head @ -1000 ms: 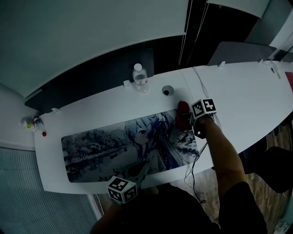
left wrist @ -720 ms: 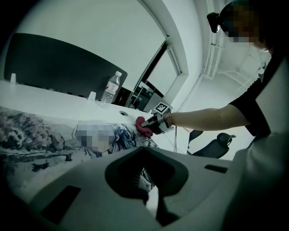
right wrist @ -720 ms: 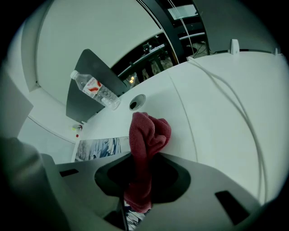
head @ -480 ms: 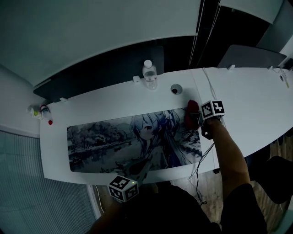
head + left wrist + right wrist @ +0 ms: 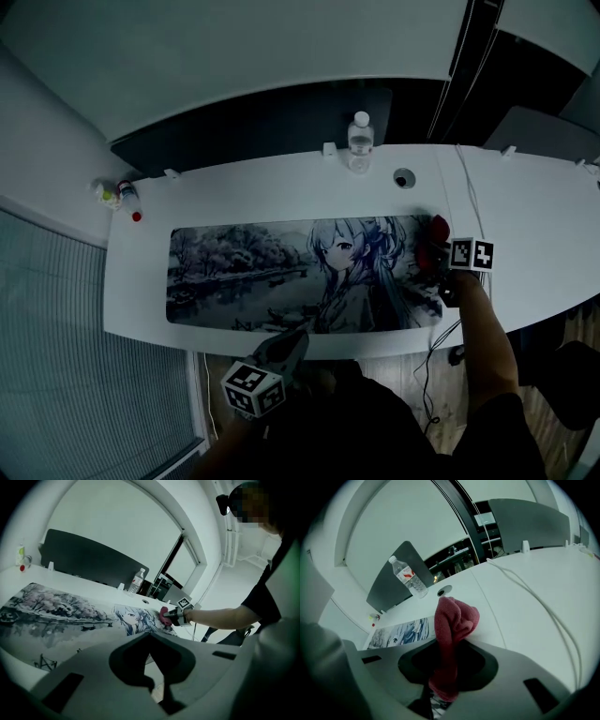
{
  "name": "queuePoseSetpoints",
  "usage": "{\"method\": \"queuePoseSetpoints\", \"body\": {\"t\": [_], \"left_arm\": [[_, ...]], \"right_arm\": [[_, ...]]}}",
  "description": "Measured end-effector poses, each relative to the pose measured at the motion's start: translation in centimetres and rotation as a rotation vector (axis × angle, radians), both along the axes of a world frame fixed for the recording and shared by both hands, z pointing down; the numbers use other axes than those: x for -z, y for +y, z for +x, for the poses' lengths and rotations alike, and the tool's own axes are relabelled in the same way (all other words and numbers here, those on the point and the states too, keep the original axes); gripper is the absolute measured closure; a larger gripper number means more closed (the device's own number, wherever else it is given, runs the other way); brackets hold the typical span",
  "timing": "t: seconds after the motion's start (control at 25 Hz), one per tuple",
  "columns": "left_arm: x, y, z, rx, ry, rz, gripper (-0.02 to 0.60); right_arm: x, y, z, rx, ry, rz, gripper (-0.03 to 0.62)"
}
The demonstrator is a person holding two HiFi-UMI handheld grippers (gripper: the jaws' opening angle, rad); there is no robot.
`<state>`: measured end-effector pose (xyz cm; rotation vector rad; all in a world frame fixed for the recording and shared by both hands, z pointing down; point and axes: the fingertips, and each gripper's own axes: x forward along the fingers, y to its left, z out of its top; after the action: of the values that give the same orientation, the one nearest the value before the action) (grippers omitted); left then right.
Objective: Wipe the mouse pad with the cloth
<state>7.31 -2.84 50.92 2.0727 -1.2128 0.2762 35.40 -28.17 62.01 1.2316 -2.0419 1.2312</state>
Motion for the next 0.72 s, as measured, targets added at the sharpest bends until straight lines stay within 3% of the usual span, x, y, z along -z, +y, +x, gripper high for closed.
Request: {"method": "queuePoseSetpoints", "body": {"t": [0.2,0.36,0.52,0.72], "left_arm": [[1.0,3.2,-2.5,0.003,0.016,0.030,0.575],[1.4,6.9,-4.1,-0.023,0.022,0.040,0.575],[1.7,10.9,-5.6,-0.045,0.031,0.051,0.575],[1.9,15.8,-7.5,-0.065,0.045,0.068,0.575]], "right_arm": [[0.2,5.8,-0.1,-0.033,0.039,-0.016,0.480],[1.2,11.9,-1.8,-0.105,-0.013,-0.023,0.480],[3.7,17.8,-5.5,-0.082,-0.084,0.085,0.482],[7.4,26.3,-12.8,-0.019,-0.203,0.201,0.480]]}}
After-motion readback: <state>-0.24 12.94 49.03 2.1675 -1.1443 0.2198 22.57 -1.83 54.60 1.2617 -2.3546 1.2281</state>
